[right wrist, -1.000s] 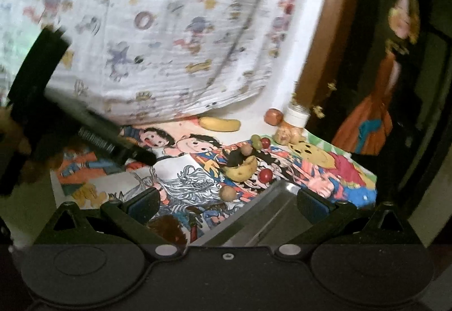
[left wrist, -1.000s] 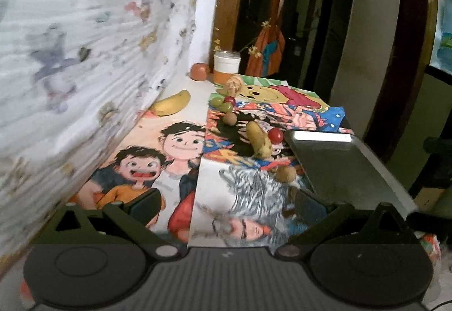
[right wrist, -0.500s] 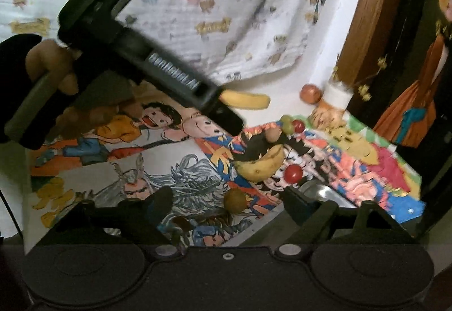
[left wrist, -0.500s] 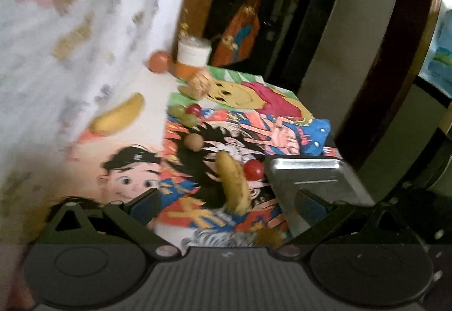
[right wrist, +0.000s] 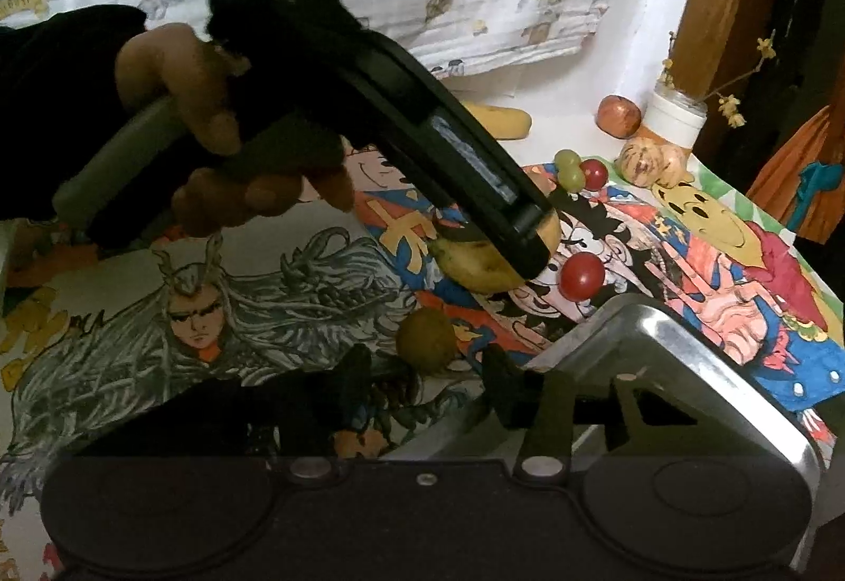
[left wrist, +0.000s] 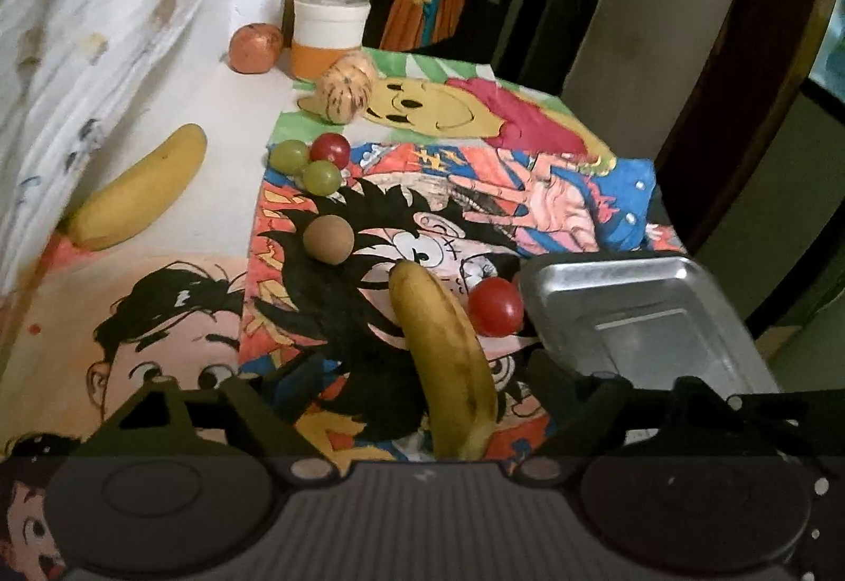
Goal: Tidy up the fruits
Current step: 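Grasp the yellow banana with the left tool while the right tool grasps a small brown fruit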
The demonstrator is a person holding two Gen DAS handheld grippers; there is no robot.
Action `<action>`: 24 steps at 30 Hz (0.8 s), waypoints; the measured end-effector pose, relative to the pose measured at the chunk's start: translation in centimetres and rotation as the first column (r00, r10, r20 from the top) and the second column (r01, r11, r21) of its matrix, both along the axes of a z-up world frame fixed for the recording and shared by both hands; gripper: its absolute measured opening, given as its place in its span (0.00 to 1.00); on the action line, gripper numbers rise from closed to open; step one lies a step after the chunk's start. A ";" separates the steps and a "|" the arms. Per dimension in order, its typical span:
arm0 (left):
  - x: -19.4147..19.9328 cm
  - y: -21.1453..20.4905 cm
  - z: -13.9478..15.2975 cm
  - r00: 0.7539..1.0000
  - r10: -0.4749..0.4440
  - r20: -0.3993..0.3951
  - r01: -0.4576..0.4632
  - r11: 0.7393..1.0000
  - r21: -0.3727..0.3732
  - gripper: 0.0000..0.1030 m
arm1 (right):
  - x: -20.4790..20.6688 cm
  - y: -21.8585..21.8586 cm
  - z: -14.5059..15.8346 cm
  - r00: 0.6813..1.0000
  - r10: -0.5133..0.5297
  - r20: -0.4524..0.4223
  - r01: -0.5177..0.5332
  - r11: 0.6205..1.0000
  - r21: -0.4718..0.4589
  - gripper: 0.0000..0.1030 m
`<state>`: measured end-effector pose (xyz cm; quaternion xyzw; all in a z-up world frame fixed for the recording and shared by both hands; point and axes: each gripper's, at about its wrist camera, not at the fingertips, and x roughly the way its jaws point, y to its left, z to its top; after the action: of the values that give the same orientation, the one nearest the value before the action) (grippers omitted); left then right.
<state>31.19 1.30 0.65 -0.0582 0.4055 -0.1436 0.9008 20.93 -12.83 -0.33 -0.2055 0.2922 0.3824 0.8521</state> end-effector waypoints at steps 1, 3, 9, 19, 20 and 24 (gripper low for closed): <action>0.3 -0.2 -0.2 1.000 -0.002 -0.007 0.002 1.000 0.009 0.81 | 0.1 0.0 -0.1 1.000 0.004 -0.003 -0.004 1.000 0.003 0.42; 0.6 -0.2 -0.5 1.000 -0.007 -0.019 0.007 1.000 0.007 0.78 | 0.2 0.1 -0.1 1.000 0.010 -0.008 -0.010 1.000 0.012 0.39; 1.2 -0.1 -0.4 1.000 -0.003 -0.026 0.003 1.000 -0.001 0.63 | 0.8 0.3 -0.2 1.000 0.004 -0.020 -0.004 1.000 0.025 0.34; 1.3 -1.5 -0.3 0.999 -0.026 -0.044 0.029 0.998 0.050 0.55 | 0.9 0.2 -0.4 0.999 -0.013 -0.030 0.014 0.999 0.042 0.28; 1.4 -1.7 -0.3 0.999 -0.028 -0.045 0.030 0.998 0.060 0.55 | 0.9 0.2 -0.4 0.999 -0.014 -0.030 0.015 0.999 0.043 0.28; 1.5 -2.4 -0.3 0.998 -0.028 -0.052 0.033 0.995 0.095 0.56 | 0.9 0.2 -0.4 0.999 -0.017 -0.031 0.019 0.999 0.047 0.28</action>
<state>32.73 -1.06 0.39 -0.0126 0.4353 -0.1362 0.8899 21.84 -12.59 -0.72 -0.1766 0.2979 0.3848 0.8556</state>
